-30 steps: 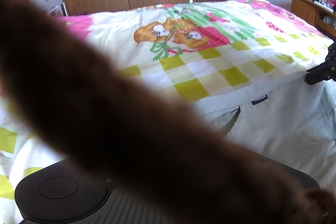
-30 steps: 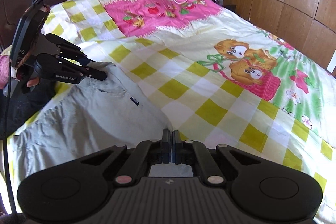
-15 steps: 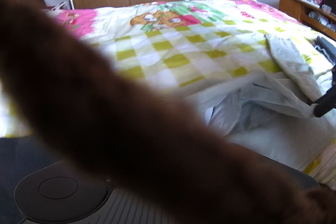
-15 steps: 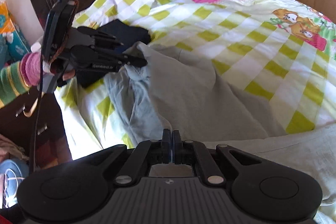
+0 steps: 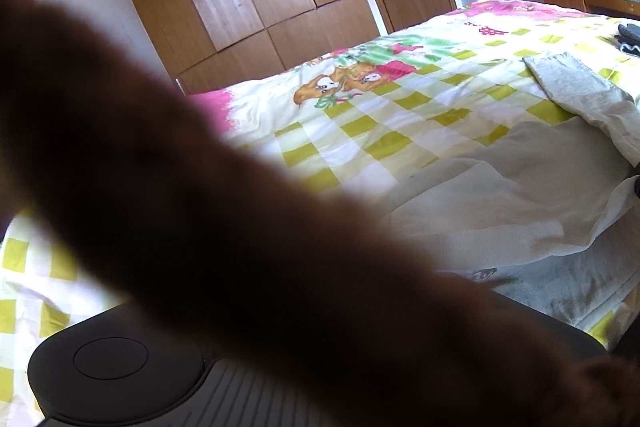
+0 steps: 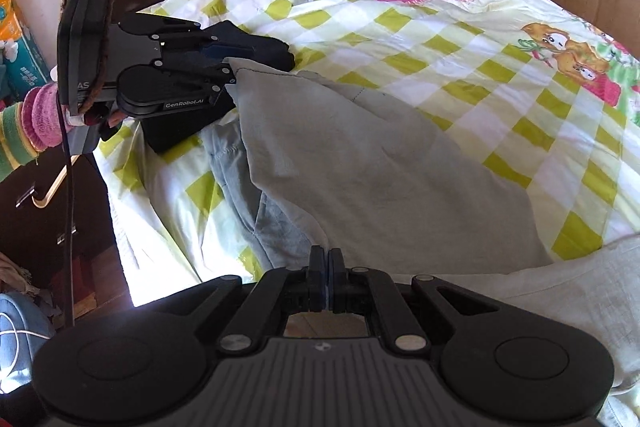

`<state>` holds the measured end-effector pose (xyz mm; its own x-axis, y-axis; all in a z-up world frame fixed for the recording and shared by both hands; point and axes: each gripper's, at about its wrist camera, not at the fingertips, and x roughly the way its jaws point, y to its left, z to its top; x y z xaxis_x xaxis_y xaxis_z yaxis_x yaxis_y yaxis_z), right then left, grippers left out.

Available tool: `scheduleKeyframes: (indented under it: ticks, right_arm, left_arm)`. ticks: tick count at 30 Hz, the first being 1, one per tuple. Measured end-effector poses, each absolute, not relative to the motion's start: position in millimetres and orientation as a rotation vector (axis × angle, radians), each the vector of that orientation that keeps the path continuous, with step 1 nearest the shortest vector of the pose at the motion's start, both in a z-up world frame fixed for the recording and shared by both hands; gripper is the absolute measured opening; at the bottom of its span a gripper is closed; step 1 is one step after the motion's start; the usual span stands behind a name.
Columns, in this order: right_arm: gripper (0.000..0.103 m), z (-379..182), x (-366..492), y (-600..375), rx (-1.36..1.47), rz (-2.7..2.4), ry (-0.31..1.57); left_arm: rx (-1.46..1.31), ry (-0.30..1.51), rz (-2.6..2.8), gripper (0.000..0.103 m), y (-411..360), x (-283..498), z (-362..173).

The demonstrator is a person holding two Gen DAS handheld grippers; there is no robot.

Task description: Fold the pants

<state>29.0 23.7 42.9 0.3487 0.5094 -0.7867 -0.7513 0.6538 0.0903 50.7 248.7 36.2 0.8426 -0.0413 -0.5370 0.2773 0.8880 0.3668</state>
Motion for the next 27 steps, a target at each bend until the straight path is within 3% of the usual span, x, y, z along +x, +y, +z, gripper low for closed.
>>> scheduleKeyframes:
  ticks: [7,14,21,27]
  right_arm:
    - [0.020,-4,12,34,-0.383,0.841,1.021]
    - [0.020,12,17,30,-0.338,0.832,0.959]
    - [0.024,-4,4,39,-0.418,0.837,0.992]
    - [0.026,17,7,19,-0.318,0.808,0.950]
  left_arm:
    - [0.503,0.674,-0.175,0.026,245,23,-4]
    - [0.608,0.563,-0.089,0.026,238,22,14]
    - [0.696,0.753,-0.131,0.026,229,0,-26]
    - [0.586,0.744,-0.061,0.030,236,-6,1]
